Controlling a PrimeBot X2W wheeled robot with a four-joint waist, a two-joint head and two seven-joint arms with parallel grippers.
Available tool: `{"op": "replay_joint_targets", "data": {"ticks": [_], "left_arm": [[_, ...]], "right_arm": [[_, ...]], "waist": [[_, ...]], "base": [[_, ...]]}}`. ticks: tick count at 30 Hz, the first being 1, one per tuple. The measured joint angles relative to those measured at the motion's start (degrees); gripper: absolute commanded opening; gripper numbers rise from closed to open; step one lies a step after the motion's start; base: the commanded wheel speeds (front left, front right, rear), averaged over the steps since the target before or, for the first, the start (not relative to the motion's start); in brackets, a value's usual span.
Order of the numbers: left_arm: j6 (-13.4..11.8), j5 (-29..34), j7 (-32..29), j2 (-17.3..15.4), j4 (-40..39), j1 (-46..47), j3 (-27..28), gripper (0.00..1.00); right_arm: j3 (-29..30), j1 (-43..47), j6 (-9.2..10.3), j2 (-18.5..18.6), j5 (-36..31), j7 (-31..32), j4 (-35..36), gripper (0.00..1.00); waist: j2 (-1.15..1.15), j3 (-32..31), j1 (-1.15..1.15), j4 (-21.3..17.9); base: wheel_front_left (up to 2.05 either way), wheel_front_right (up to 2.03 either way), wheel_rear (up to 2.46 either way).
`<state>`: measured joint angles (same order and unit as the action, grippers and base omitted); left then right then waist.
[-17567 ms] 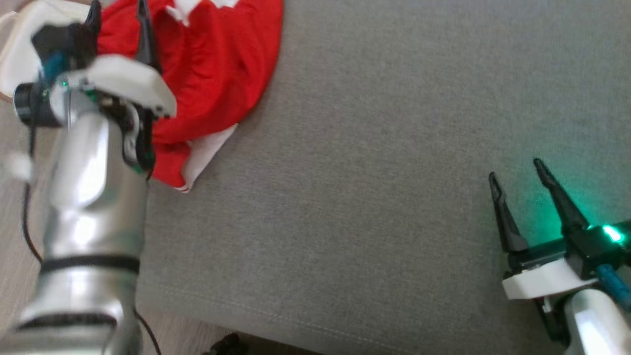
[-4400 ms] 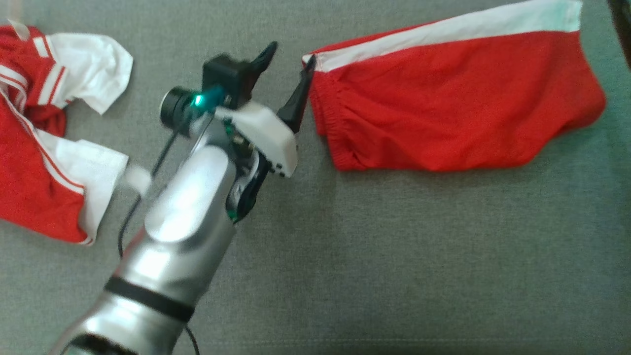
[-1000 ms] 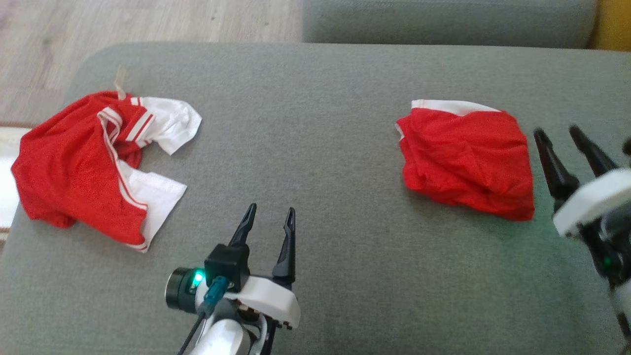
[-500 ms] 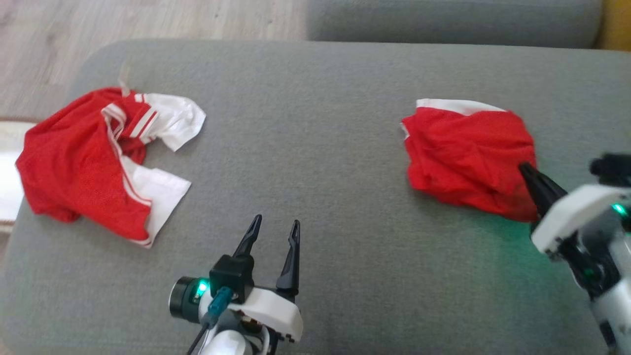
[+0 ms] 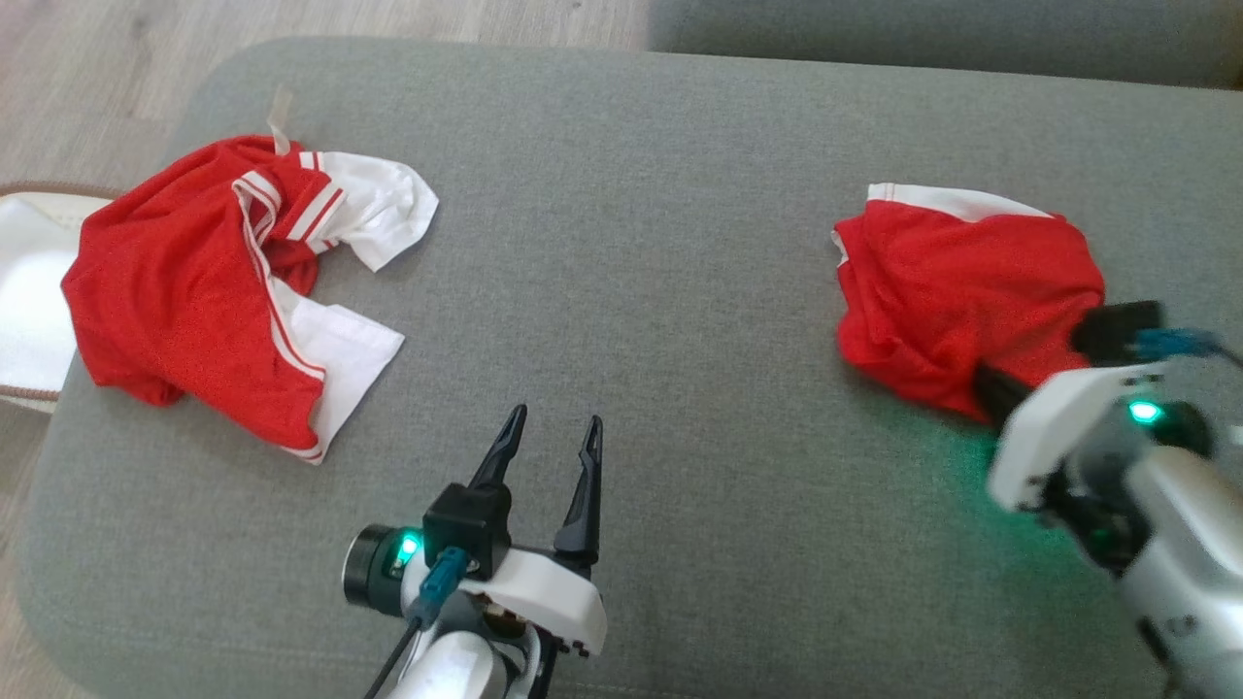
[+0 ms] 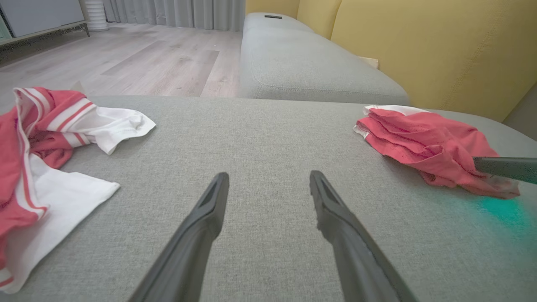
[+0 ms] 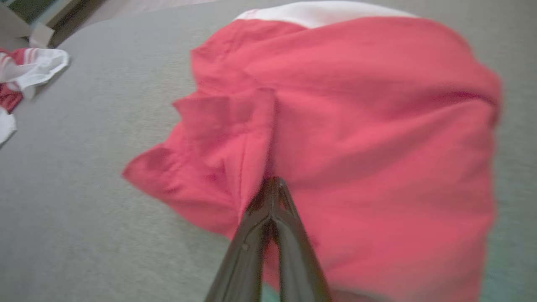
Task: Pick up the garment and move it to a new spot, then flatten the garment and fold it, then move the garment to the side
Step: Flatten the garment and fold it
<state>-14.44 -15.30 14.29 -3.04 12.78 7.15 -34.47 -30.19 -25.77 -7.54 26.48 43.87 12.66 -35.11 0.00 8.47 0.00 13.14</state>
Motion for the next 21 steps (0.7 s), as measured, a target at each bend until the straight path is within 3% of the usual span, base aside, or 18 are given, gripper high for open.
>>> {"op": "replay_joint_targets", "data": {"ticks": [10,11,12,13,14,17,21], "left_arm": [[-0.2,0.0,0.0,0.0,0.5,0.0,0.4,1.0],[-0.2,0.0,0.0,0.0,0.5,-0.2,0.6,1.0],[-0.2,0.0,0.0,0.0,0.5,-0.6,1.0,1.0],[-0.2,0.0,0.0,0.0,0.5,-1.2,1.6,1.0],[-0.2,0.0,0.0,0.0,0.6,-1.9,2.1,1.0],[-0.2,0.2,0.0,0.0,0.5,-4.8,3.9,1.0],[0.2,1.4,0.0,-0.2,0.4,-7.8,6.8,1.0]], "right_arm": [[-15.2,2.1,0.0,-2.8,9.8,-8.6,9.2,0.0],[-15.8,3.1,0.0,-2.7,10.3,-10.2,9.5,0.06],[-16.0,4.3,0.0,-2.6,10.5,-11.8,9.6,0.29],[-16.2,5.3,0.0,-2.5,10.6,-13.3,9.6,0.6],[-16.4,6.3,0.0,-2.3,10.5,-14.7,9.7,1.0],[-16.0,8.1,0.0,-1.4,8.4,-19.4,9.2,1.0],[-10.2,8.8,0.0,-0.4,4.1,-24.5,5.7,1.0]], "waist": [[0.0,-3.5,0.0,-0.8],[0.0,-4.1,0.0,-0.9],[0.0,-4.7,0.0,-0.9],[0.0,-5.4,0.0,-1.1],[0.0,-6.1,0.0,-1.2],[0.0,-8.1,0.0,-2.0],[0.0,-9.6,0.0,-3.8]], "base": [[0.0,0.0,0.0],[0.0,0.0,0.0],[0.0,0.0,0.0],[0.0,0.0,0.0],[0.0,0.0,0.0],[0.0,0.0,0.0],[0.0,0.0,0.0]]}}
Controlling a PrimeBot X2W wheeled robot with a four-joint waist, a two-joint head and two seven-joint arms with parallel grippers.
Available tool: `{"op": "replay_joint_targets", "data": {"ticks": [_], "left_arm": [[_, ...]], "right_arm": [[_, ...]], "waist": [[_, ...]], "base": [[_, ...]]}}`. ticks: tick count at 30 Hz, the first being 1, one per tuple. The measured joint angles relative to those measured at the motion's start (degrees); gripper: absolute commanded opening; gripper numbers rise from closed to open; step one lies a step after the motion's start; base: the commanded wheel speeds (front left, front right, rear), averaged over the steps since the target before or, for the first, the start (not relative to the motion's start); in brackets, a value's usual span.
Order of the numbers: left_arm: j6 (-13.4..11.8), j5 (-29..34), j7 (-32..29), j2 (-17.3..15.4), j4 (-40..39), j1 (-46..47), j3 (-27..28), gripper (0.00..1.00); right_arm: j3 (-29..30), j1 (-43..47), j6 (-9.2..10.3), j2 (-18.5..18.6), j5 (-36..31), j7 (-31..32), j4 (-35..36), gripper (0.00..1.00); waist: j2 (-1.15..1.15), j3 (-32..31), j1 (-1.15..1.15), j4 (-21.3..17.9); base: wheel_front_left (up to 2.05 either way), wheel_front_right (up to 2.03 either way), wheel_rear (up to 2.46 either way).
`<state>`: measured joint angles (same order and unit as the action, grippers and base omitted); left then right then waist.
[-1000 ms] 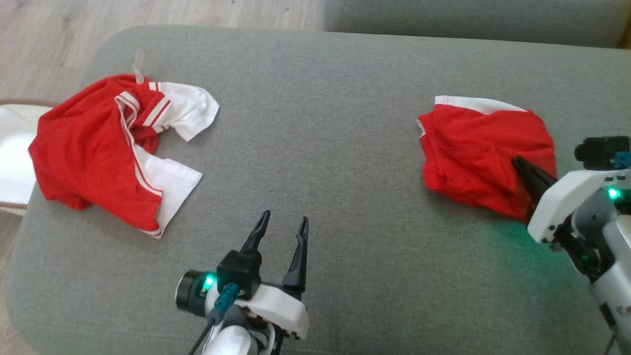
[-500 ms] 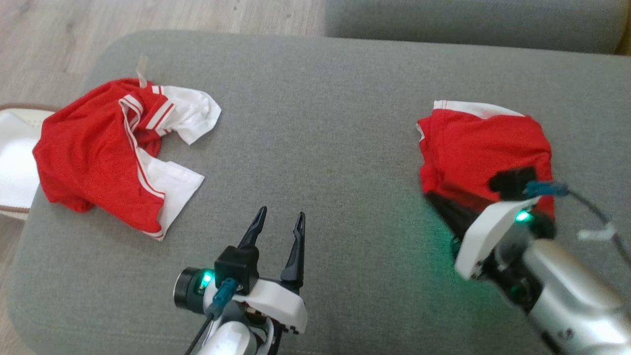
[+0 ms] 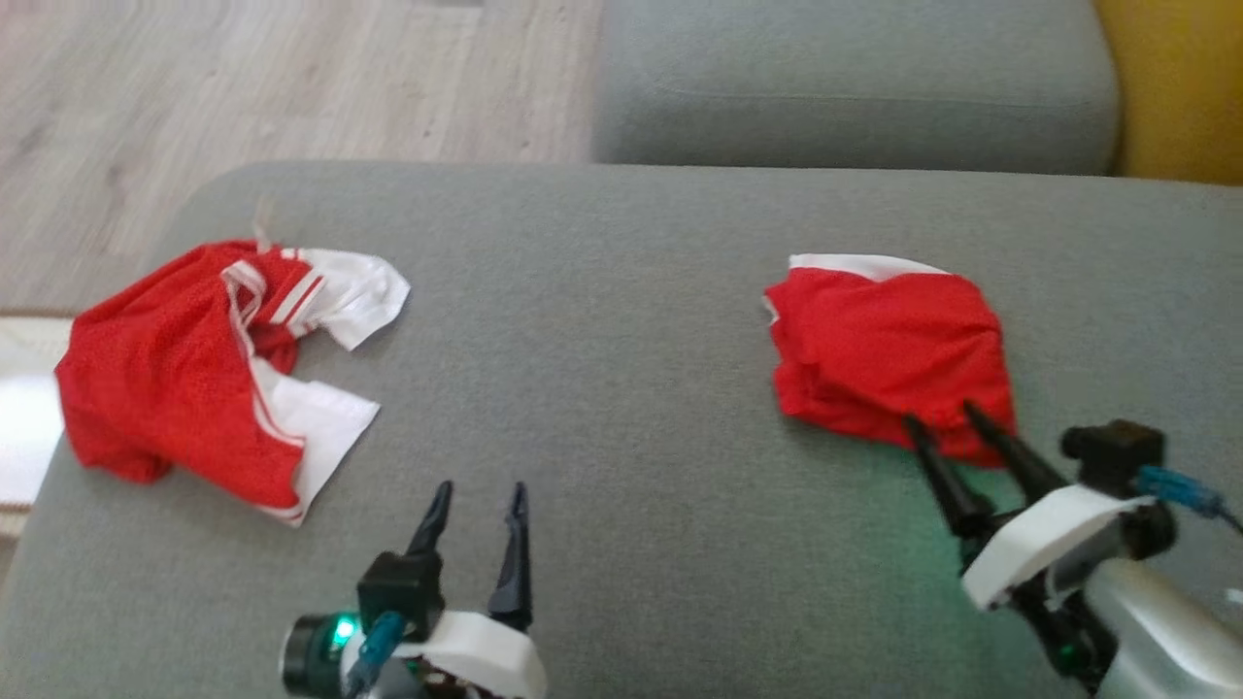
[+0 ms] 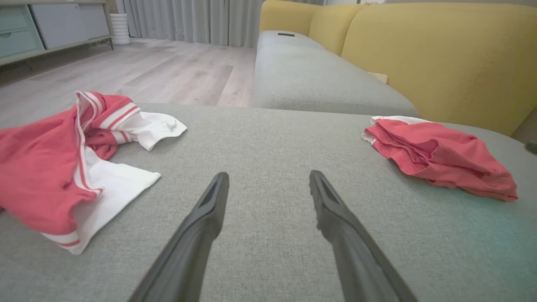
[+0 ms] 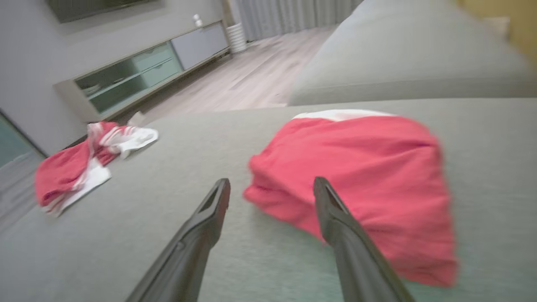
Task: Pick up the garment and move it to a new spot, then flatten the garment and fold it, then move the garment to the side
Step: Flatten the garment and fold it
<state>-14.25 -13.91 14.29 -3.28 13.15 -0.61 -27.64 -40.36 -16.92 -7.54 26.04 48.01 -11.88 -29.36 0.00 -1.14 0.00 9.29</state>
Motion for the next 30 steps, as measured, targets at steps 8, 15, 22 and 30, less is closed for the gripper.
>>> {"op": "replay_joint_targets", "data": {"ticks": [8,15,22,30], "left_arm": [[1.2,2.8,0.0,-0.2,-1.5,-3.9,4.2,1.0],[1.2,4.3,0.0,-0.2,-3.5,-6.9,7.2,1.0],[1.4,5.4,0.0,-0.1,-5.8,-12.5,10.4,1.0],[3.2,6.8,0.0,-0.1,-6.1,-14.4,11.9,1.0]], "right_arm": [[17.1,5.6,0.0,-2.5,-10.9,-2.3,-2.0,1.0],[31.1,17.0,0.0,-9.3,-22.9,-2.3,5.8,1.0],[34.7,25.1,0.0,-15.7,-30.1,-2.3,11.7,1.0],[33.8,27.2,0.0,-17.9,-33.5,-2.3,13.2,1.0]], "waist": [[0.0,-3.0,0.0,-2.8],[0.0,-5.0,0.0,-4.2],[0.0,-7.2,0.0,-5.0],[0.0,-8.5,0.0,-4.9]], "base": [[0.0,0.0,0.0],[0.0,0.0,0.0],[0.0,0.0,0.0],[0.0,0.0,0.0]]}}
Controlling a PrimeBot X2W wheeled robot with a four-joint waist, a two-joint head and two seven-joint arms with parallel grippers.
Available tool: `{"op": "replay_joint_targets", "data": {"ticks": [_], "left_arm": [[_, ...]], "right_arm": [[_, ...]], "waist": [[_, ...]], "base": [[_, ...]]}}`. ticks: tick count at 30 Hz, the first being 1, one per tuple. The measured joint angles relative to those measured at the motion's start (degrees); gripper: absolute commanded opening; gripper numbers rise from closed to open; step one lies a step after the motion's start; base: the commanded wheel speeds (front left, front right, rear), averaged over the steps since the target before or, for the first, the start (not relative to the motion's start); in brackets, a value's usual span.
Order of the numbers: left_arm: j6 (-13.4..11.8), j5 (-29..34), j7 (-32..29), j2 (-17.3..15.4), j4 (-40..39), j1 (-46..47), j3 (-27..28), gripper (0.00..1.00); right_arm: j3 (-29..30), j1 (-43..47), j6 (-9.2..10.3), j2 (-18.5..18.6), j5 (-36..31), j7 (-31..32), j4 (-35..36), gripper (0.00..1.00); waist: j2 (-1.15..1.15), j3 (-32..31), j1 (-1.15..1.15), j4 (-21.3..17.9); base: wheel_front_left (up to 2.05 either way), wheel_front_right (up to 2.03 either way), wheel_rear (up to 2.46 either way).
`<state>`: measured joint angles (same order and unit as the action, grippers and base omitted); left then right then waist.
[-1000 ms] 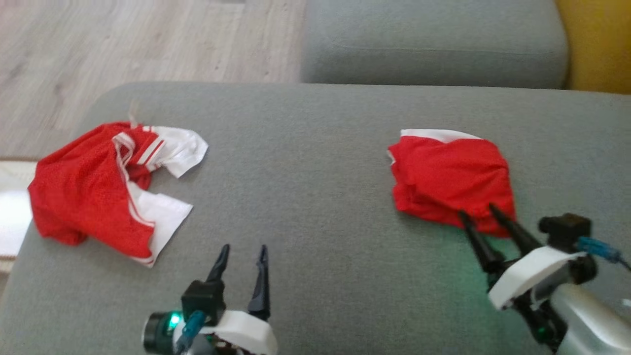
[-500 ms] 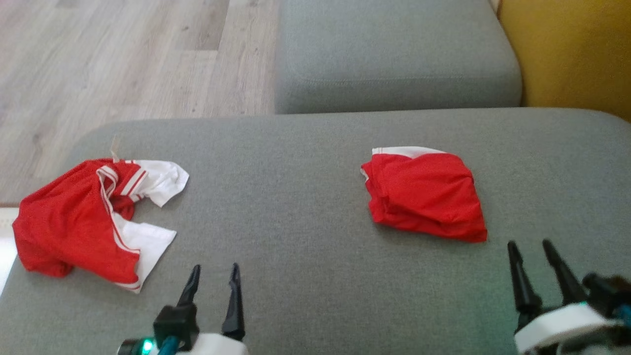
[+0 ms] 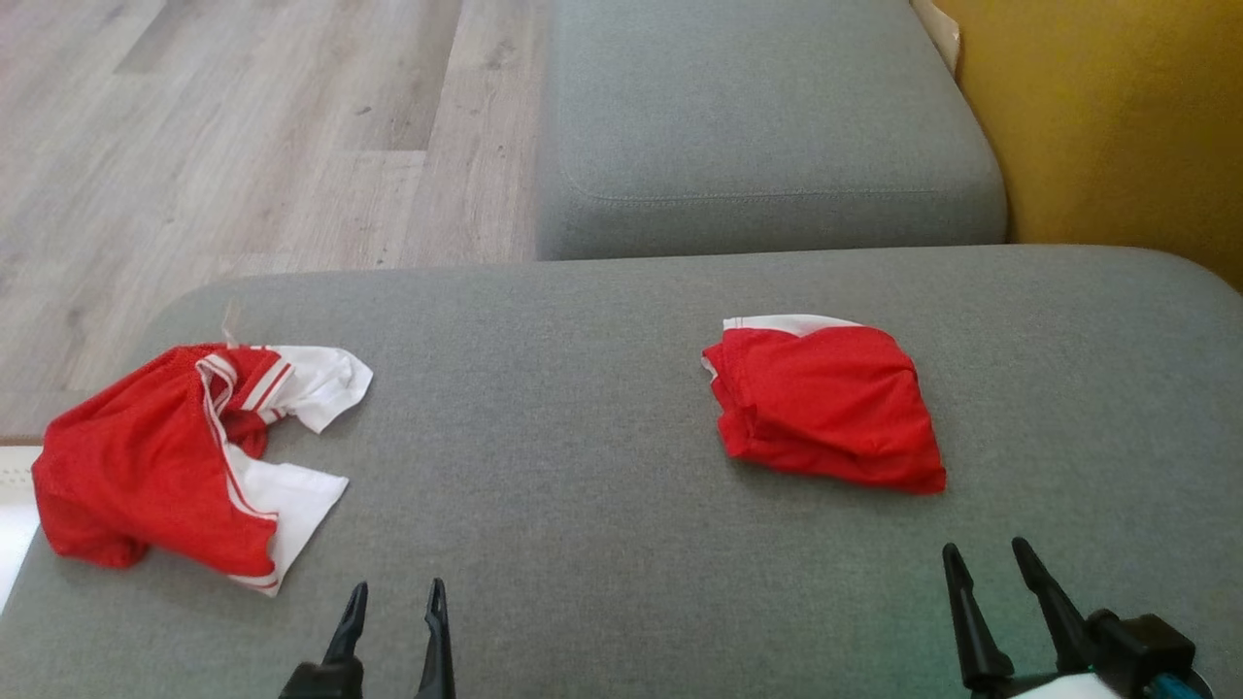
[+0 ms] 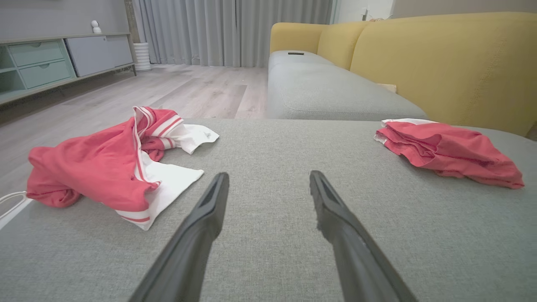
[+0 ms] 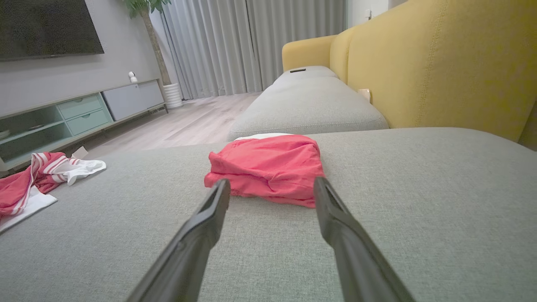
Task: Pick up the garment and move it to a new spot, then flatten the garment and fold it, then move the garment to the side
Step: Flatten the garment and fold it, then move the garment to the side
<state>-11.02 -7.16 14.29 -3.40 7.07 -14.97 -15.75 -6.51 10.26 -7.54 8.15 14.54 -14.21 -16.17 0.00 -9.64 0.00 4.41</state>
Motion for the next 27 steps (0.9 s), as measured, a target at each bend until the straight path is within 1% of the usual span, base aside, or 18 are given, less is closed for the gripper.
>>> {"op": "replay_joint_targets", "data": {"ticks": [4,18,27], "left_arm": [[0.5,0.0,0.0,0.0,0.0,-0.2,0.2,1.0],[0.5,0.5,0.0,0.0,0.1,-0.3,0.1,1.0],[0.9,1.0,0.0,0.0,0.5,-0.2,-1.2,1.0]], "right_arm": [[0.5,0.0,0.0,-0.3,-1.0,0.0,-0.4,1.0],[1.5,0.1,0.0,-0.8,-2.5,0.0,-1.4,1.0],[1.6,0.0,0.0,-0.7,-2.5,0.0,-1.6,1.0]], "waist": [[0.0,-0.2,0.0,0.2],[0.0,-0.3,0.0,0.5],[0.0,1.8,0.0,1.3]], "base": [[0.0,0.0,0.0],[0.0,0.0,0.0],[0.0,0.0,0.0]]}}
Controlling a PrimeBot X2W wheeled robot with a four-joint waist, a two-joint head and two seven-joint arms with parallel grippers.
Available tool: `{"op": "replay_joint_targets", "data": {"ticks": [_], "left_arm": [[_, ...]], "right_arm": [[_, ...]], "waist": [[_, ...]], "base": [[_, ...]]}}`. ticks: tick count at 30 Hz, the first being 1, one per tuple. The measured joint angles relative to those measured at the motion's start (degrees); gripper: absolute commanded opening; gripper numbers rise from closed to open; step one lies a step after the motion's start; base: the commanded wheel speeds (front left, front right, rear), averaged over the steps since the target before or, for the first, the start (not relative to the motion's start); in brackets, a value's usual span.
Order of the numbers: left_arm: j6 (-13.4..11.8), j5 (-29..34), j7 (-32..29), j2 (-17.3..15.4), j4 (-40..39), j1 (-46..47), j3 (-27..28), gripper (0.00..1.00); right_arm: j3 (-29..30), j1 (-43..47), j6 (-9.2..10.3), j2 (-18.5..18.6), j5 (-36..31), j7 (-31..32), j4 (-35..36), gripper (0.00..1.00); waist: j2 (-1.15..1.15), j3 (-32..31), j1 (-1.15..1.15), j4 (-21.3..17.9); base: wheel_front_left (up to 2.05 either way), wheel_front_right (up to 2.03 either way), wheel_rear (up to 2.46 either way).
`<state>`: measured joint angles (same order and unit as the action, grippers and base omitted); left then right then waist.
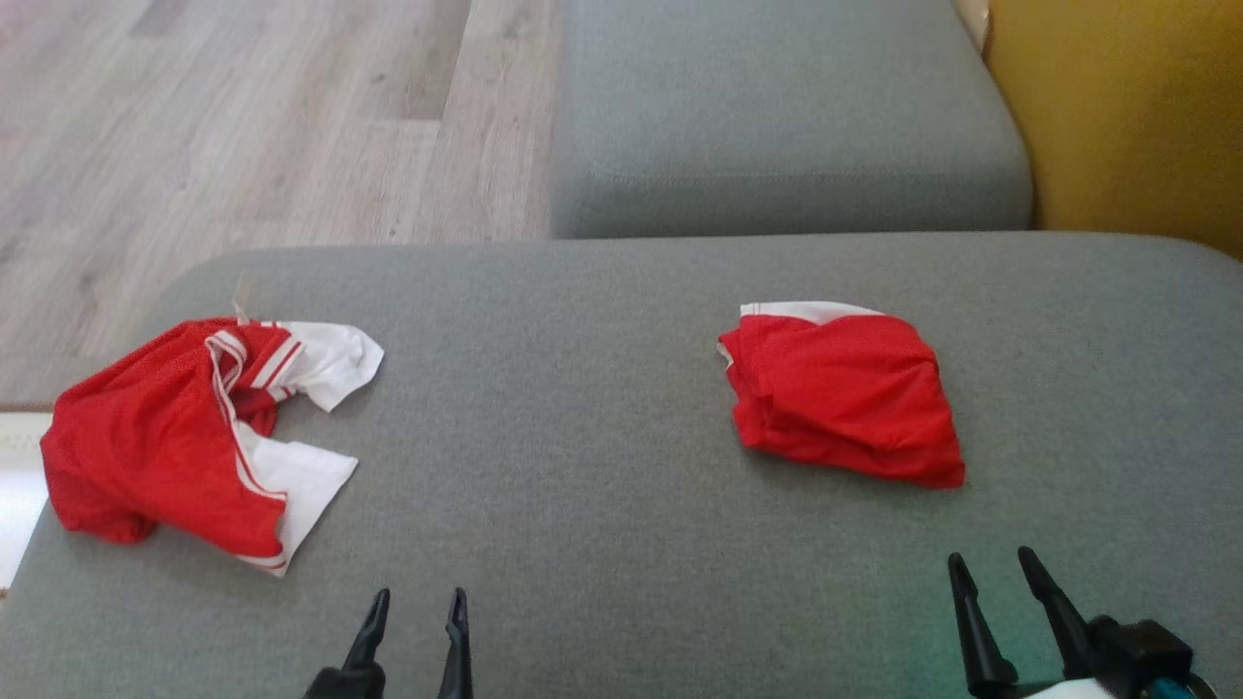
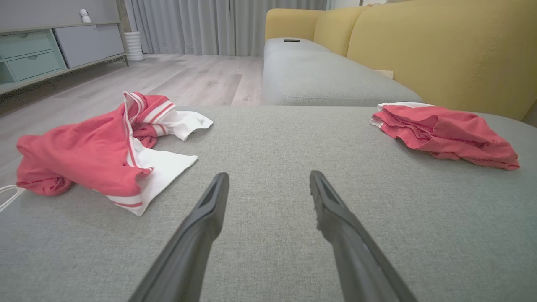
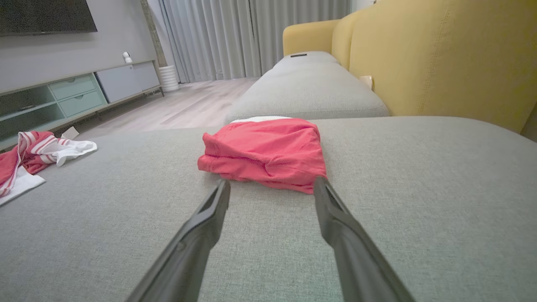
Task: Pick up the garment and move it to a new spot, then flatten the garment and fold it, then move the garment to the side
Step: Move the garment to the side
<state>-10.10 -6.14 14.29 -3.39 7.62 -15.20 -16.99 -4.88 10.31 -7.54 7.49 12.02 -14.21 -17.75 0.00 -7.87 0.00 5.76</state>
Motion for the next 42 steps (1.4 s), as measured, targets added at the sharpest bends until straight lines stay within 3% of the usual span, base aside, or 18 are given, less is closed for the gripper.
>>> {"op": "replay_joint_targets", "data": {"ticks": [7,13,25,35,36,37,38,42], "left_arm": [[-0.1,0.0,0.0,0.0,-0.1,0.3,-0.8,1.0],[-0.6,0.0,0.0,0.0,-0.3,2.0,-1.3,1.0],[-2.0,-0.1,0.0,0.1,-1.0,10.2,-4.5,1.0],[-3.3,-1.3,0.0,0.3,-0.8,14.4,-6.6,1.0],[-3.6,-1.6,0.0,0.3,-0.8,14.7,-6.6,1.0],[-3.6,-1.8,0.0,0.3,-0.8,14.9,-6.8,1.0],[-3.6,-2.0,0.0,0.3,-0.8,15.2,-6.9,1.0],[-4.1,-2.1,0.0,0.3,-0.8,16.4,-8.1,1.0]], "right_arm": [[0.0,-2.2,0.0,1.9,3.5,0.0,-2.4,1.0],[-1.0,-11.6,0.0,5.8,8.9,0.2,-6.8,1.0],[-9.3,-31.0,0.0,17.9,28.0,15.9,-14.7,1.0],[-16.9,-36.6,0.0,22.1,36.2,22.6,-20.0,1.0],[-17.4,-37.0,0.0,22.2,37.0,23.0,-20.4,0.56],[-18.0,-37.2,0.0,22.2,37.5,23.0,-20.4,0.23],[-18.8,-37.4,0.0,22.3,38.2,23.1,-20.4,0.0],[-21.8,-38.6,0.0,23.9,40.0,22.8,-19.6,0.0]], "waist": [[0.0,3.3,0.0,1.1],[0.0,7.0,0.0,2.3],[0.0,16.0,0.0,3.8],[0.0,21.5,0.01,5.1],[0.0,21.9,0.01,5.1],[0.0,22.2,0.01,5.1],[0.0,22.5,0.01,5.0],[0.0,23.4,0.01,3.9]], "base": [[0.0,0.0,0.0],[0.0,0.0,0.0],[0.0,0.0,0.0],[0.0,0.0,0.0],[0.0,0.0,0.0],[0.0,0.0,0.0],[0.0,0.0,0.0],[0.0,0.0,0.0]]}}
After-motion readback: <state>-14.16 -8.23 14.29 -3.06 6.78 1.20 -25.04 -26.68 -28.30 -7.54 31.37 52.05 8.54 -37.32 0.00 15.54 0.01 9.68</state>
